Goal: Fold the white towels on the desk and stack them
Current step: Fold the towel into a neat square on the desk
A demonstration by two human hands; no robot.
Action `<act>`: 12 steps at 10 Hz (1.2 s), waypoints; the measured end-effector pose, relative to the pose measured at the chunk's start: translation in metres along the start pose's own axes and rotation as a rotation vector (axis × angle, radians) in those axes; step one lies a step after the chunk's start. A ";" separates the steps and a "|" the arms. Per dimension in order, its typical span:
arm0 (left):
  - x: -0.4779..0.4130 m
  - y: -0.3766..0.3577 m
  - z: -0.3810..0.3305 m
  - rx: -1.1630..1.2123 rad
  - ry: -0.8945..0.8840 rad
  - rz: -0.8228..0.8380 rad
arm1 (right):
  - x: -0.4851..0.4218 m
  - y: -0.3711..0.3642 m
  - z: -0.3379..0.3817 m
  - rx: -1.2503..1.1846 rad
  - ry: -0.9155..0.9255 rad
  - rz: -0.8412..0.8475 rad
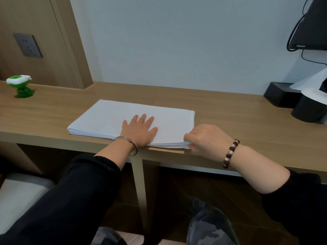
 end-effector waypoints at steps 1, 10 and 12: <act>0.001 0.000 0.000 -0.001 0.001 -0.002 | 0.007 0.013 0.009 -0.012 0.064 -0.183; 0.038 0.013 -0.040 0.095 -0.454 -0.118 | 0.002 0.007 0.005 0.012 -0.015 -0.317; 0.050 0.016 -0.074 0.133 -0.546 -0.131 | 0.004 0.002 -0.011 -0.224 -0.071 -0.334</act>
Point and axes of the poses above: each hand's wrist, its own x-axis away from the middle knuckle, its own y-axis out of the back of the hand, z = x × y, the point moved 7 cm from there along -x, towards the middle knuckle, and after that the axes turned 9 degrees about x, right-handed, at the moved point
